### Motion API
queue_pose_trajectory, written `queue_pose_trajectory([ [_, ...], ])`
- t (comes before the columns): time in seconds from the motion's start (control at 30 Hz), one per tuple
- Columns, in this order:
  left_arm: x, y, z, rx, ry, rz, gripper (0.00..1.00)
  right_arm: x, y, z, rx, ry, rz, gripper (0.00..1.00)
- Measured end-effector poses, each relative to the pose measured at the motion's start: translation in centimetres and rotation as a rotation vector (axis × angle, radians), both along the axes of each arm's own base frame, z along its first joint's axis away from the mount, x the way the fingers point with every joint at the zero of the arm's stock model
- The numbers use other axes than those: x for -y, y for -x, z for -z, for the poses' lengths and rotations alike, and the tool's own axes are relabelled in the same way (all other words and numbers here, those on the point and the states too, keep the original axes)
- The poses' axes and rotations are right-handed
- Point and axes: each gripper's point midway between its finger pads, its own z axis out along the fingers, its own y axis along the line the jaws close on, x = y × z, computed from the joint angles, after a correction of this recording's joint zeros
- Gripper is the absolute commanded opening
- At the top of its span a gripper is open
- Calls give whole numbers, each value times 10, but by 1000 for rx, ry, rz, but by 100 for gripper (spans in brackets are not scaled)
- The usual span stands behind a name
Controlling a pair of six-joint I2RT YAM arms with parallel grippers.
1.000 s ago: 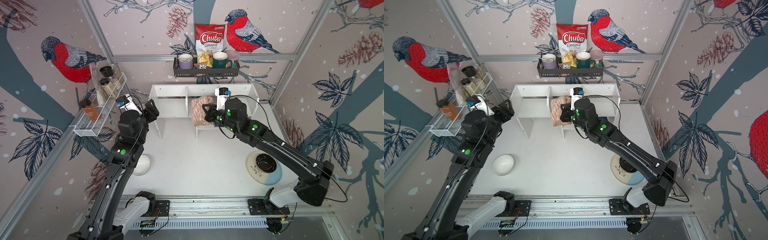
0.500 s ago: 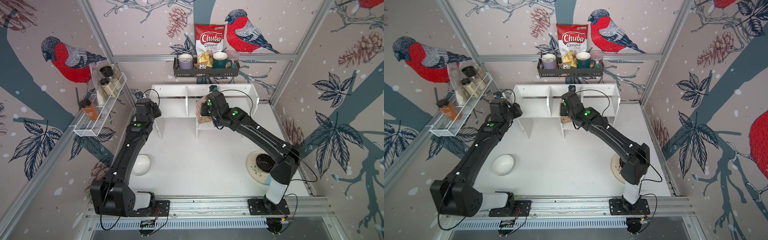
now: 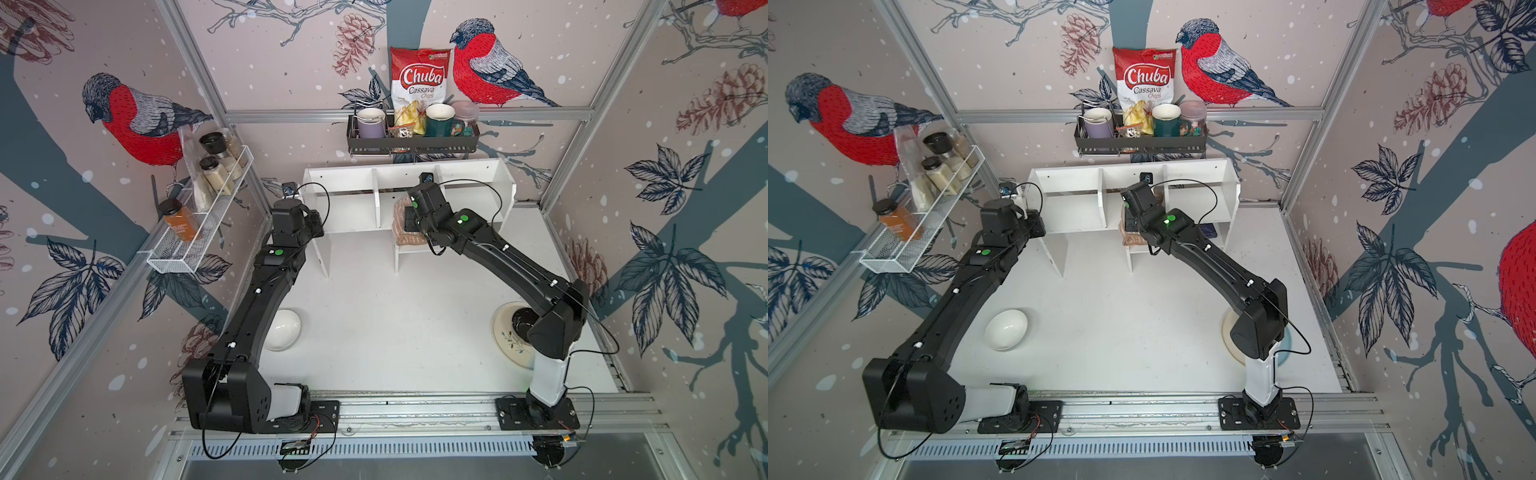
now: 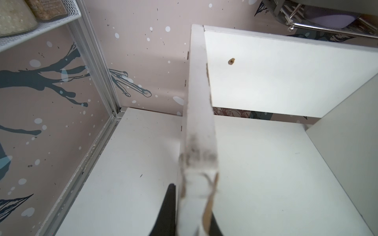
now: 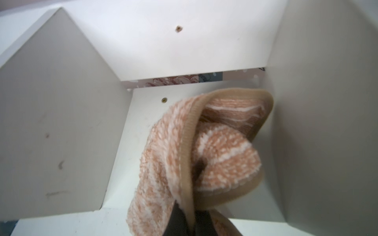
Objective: Wipe the bookshelf clean with a cloth
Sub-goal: Wipe the dust from the shelf.
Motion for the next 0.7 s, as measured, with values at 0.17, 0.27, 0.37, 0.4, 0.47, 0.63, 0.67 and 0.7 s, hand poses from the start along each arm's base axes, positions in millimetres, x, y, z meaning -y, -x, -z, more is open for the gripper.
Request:
queue_pose_trajectory([
  [0.17, 1, -2, 1, 2, -1, 4, 0, -34, 0, -1, 2, -34, -76, 0],
  [0.27, 2, -7, 1, 10, -7, 25, 0, -51, 9, 3, -6, -24, -123, 0],
  [0.37, 4, -11, 0, 20, -13, 55, 0, -50, 16, 5, -10, -14, -137, 0],
  [0.4, 5, -12, 0, 23, -13, 67, 0, -45, 19, 7, -16, -7, -132, 0],
  [0.47, 7, -15, 0, 28, -10, 87, 0, -28, 26, 11, -30, 7, -118, 0],
  [0.63, 14, -17, -1, 31, -11, 127, 0, -3, 28, -2, -9, -16, -71, 0],
  [0.67, 15, -17, -1, 32, -12, 132, 0, 0, 23, -6, -3, -23, -61, 0],
  [0.7, 16, -17, -1, 30, -10, 136, 0, 2, 18, -10, 5, -32, -49, 0],
])
